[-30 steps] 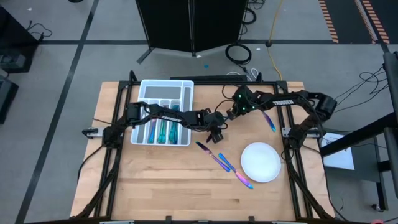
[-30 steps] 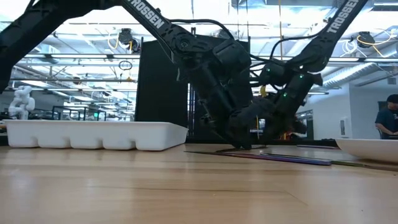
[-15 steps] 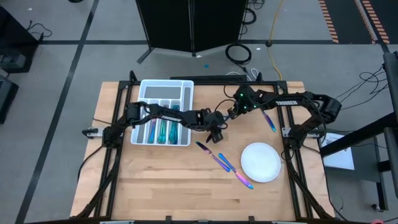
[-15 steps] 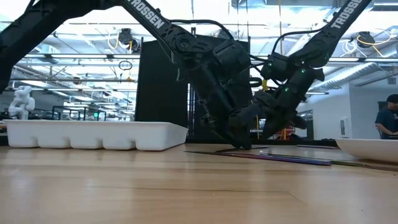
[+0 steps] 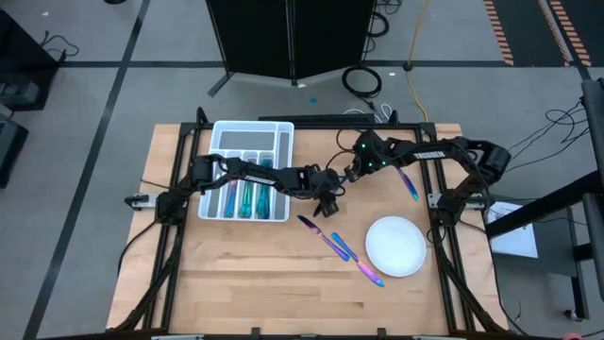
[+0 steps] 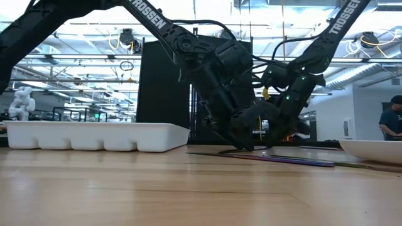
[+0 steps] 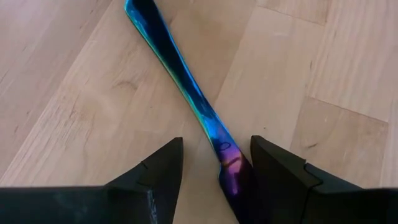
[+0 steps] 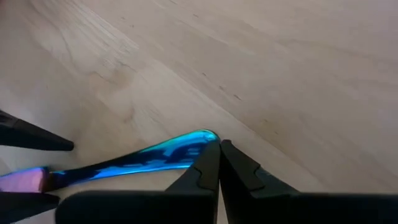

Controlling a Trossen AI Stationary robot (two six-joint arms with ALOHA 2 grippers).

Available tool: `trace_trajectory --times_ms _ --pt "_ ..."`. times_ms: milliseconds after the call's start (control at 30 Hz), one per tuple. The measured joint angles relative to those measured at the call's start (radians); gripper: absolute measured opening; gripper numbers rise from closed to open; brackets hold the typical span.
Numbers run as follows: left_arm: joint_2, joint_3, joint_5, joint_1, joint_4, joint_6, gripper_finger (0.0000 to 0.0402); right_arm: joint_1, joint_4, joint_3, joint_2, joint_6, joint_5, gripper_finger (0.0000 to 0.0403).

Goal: Sort silverware
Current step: Put the iridescent knife into the white silverware tray

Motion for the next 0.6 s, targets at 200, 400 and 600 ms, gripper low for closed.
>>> trace_trajectory --times_ms 200,400,600 --pt "0.0 0.0 0.0 0.0 0.0 0.001 0.0189 0.0 -0.002 0.001 0.004 0.0 0.0 0.0" --pt "0.001 0.0 0.001 0.0 0.0 0.001 0.0189 0.0 -0.023 0.001 0.005 0.0 -0.003 0.0" --pt "0.001 0.0 0.001 0.0 0.0 0.001 0.0189 0.0 -0.021 0.001 0.004 -0.011 -0.004 0.0"
